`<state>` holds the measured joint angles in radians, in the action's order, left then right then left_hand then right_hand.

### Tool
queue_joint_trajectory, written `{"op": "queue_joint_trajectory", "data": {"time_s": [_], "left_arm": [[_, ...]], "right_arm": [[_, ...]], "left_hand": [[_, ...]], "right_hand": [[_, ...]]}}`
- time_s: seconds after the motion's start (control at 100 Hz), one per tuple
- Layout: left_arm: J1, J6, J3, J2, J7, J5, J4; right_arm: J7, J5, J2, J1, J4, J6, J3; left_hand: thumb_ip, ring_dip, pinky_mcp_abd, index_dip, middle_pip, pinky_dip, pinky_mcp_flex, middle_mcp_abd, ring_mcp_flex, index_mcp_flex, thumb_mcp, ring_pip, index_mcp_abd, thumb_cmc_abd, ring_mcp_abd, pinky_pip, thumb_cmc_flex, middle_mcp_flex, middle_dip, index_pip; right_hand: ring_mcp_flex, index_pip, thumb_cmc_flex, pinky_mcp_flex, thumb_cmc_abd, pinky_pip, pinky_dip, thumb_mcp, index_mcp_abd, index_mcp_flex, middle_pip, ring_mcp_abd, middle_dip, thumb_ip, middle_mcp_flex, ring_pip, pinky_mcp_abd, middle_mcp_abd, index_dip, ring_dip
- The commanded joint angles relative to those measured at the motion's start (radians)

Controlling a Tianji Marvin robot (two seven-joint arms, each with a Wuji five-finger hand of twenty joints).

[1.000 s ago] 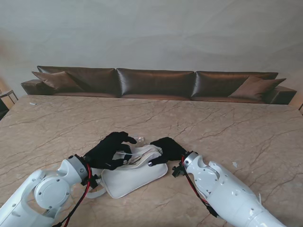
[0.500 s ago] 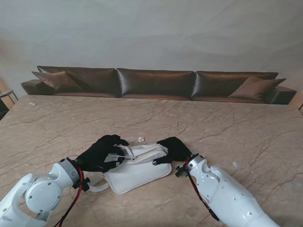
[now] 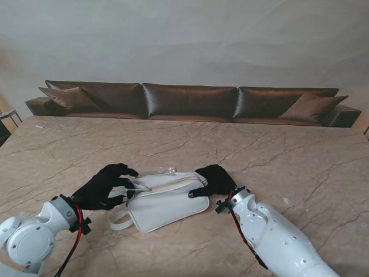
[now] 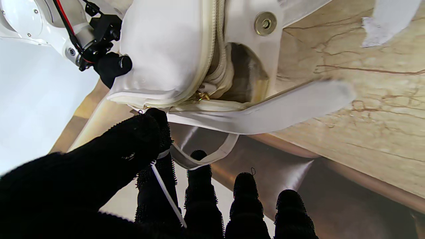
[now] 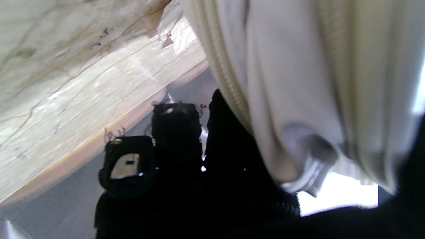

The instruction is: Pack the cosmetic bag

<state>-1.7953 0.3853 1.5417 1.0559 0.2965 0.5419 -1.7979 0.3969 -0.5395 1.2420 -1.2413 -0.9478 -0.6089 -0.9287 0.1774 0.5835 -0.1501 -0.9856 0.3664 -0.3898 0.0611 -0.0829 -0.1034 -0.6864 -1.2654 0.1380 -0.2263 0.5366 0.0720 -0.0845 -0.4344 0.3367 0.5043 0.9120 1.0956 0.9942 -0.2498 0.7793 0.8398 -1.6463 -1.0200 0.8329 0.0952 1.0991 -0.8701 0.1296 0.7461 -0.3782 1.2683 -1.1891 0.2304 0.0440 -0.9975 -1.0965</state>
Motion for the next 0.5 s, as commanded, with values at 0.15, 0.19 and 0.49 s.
{"op": "queue_joint_trajectory", "data": {"time_s": [0.15, 0.19, 0.49], "left_arm": [[-0.038, 0.008, 0.078, -0.011, -0.025, 0.001, 0.036], [-0.046, 0.013, 0.090, -0.010, -0.031, 0.005, 0.040], [-0.061, 0.049, 0.075, -0.004, -0.067, -0.007, 0.063]], "right_arm": [[0.029, -0.017, -0.037, -0.008, 0.044, 0.029, -0.029], [0.031, -0.016, -0.036, -0.010, 0.044, 0.030, -0.032], [0.058, -0.017, -0.024, 0.017, 0.085, -0.008, -0.001]], "left_hand": [[-0.027, -0.011, 0.024, -0.024, -0.008, 0.000, 0.002, -0.017, 0.017, -0.063, 0.010, -0.021, 0.042, -0.024, -0.024, 0.009, -0.011, -0.008, -0.006, 0.233], [-0.027, -0.011, 0.024, -0.025, -0.009, -0.001, 0.002, -0.017, 0.016, -0.061, 0.012, -0.021, 0.039, -0.026, -0.024, 0.009, -0.010, -0.008, -0.006, 0.232], [-0.028, -0.011, 0.027, -0.042, -0.012, -0.020, 0.004, -0.020, 0.007, -0.016, 0.119, -0.017, 0.013, -0.079, -0.025, 0.002, -0.048, -0.009, -0.006, 0.178]], "right_hand": [[0.028, 0.217, -0.668, 0.008, -0.180, -0.060, -0.017, 0.625, 0.387, 0.206, -0.150, 0.018, 0.048, 0.180, 0.088, -0.024, 0.007, 0.040, -0.004, -0.002], [0.029, 0.217, -0.668, 0.008, -0.180, -0.060, -0.017, 0.625, 0.386, 0.206, -0.150, 0.018, 0.048, 0.181, 0.089, -0.024, 0.007, 0.038, -0.003, -0.001], [0.025, 0.220, -0.666, 0.006, -0.184, -0.058, -0.018, 0.622, 0.384, 0.206, -0.150, 0.019, 0.047, 0.181, 0.090, -0.023, 0.008, 0.040, 0.002, 0.000]]}}
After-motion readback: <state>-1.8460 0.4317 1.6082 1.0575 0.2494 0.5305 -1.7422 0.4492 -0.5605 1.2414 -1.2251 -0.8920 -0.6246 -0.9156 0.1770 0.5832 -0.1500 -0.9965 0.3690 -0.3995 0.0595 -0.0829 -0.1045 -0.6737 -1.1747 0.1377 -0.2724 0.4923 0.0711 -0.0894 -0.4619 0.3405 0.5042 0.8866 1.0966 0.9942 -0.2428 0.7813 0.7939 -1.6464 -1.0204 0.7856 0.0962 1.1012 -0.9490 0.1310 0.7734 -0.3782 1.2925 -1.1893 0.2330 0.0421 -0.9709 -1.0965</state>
